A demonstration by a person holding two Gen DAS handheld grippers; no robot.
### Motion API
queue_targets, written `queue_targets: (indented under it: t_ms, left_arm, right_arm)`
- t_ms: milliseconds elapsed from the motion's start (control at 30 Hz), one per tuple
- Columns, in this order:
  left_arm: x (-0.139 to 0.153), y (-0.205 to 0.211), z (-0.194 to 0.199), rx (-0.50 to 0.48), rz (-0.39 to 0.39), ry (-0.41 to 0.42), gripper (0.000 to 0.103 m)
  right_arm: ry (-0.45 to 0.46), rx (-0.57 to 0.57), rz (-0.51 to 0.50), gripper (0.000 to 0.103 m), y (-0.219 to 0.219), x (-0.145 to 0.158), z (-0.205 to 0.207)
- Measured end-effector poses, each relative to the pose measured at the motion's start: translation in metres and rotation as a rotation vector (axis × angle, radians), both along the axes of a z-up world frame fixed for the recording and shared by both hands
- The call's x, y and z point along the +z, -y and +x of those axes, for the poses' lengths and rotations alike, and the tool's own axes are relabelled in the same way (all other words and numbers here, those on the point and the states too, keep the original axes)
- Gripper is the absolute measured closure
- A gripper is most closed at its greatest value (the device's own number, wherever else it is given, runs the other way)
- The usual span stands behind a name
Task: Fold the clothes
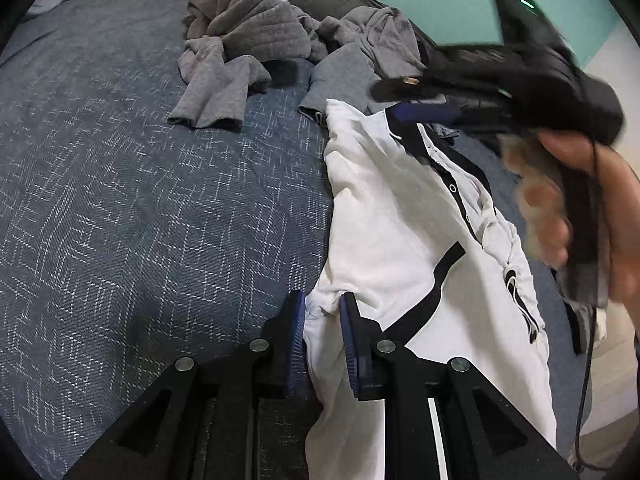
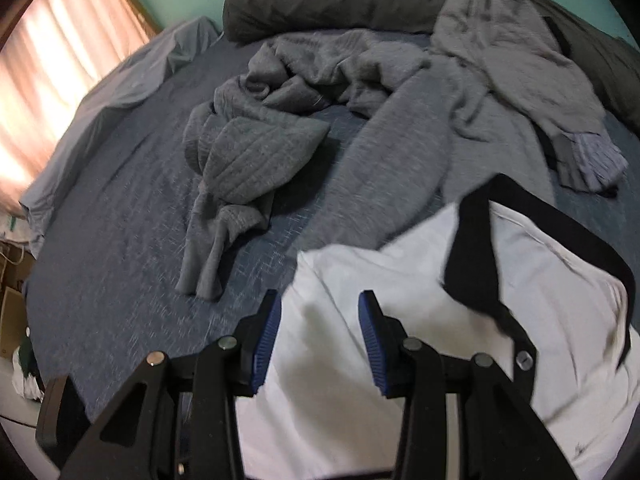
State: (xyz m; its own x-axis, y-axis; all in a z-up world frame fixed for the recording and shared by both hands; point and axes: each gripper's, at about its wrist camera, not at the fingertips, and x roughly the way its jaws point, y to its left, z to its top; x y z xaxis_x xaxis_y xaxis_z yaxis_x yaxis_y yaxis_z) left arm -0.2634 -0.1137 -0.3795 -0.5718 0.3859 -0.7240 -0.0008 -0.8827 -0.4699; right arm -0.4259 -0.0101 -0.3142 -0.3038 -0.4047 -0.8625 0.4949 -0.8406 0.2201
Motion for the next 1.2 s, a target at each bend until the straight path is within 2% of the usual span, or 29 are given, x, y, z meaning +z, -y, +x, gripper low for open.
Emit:
queue_targets:
  t_ms: [167, 233, 267, 300, 367, 567, 733, 900, 967, 1067, 1133, 1200]
  left_arm:
    - [-0.002, 0.002, 0.001, 0.001, 0.014, 0.005, 0.085]
    - [-0.003, 0.003, 0.001, 0.002, 0.02, 0.007, 0.085]
    - [-0.003, 0.003, 0.001, 0.002, 0.021, 0.007, 0.085]
    - [-0.003, 0.003, 0.001, 0.002, 0.021, 0.008, 0.085]
    - [-0.004, 0.003, 0.002, 0.002, 0.022, 0.008, 0.085]
    - [-0.006, 0.005, 0.002, 0.008, 0.033, 0.014, 0.088]
    - [-0.007, 0.004, 0.003, 0.009, 0.031, 0.017, 0.09]
    - [-0.007, 0.006, 0.003, 0.011, 0.032, 0.018, 0.09]
    - [-0.005, 0.006, 0.002, 0.01, 0.029, 0.018, 0.09]
    - [-0.006, 0.005, 0.0, 0.01, 0.03, 0.019, 0.09]
    - [-0.007, 0.004, 0.001, 0.009, 0.032, 0.02, 0.09]
    - [-0.007, 0.004, 0.001, 0.01, 0.033, 0.02, 0.09]
  right_arm:
    - [0.006, 0.054, 0.101, 0.063, 0.03, -0.018, -0.011]
    - [-0.005, 0.074, 0.147, 0.076, 0.039, -0.023, -0.014]
    - [-0.016, 0.08, 0.169, 0.09, 0.042, -0.025, -0.015]
    - [-0.029, 0.083, 0.19, 0.097, 0.044, -0.026, -0.016]
    - [-0.045, 0.076, 0.199, 0.1, 0.044, -0.026, -0.019]
    - [-0.095, -0.025, 0.138, 0.101, 0.024, -0.015, -0.034]
    - [-0.009, -0.175, 0.004, 0.101, -0.012, -0.022, -0.052]
    - [0.019, -0.161, 0.014, 0.1, -0.016, -0.023, -0.056]
    - [0.009, -0.148, 0.016, 0.094, -0.016, -0.018, -0.056]
    - [-0.031, -0.131, 0.019, 0.071, -0.011, -0.006, -0.056]
    - [-0.039, -0.099, 0.038, 0.069, -0.004, -0.003, -0.053]
    - [-0.04, -0.044, 0.102, 0.069, 0.013, -0.007, -0.051]
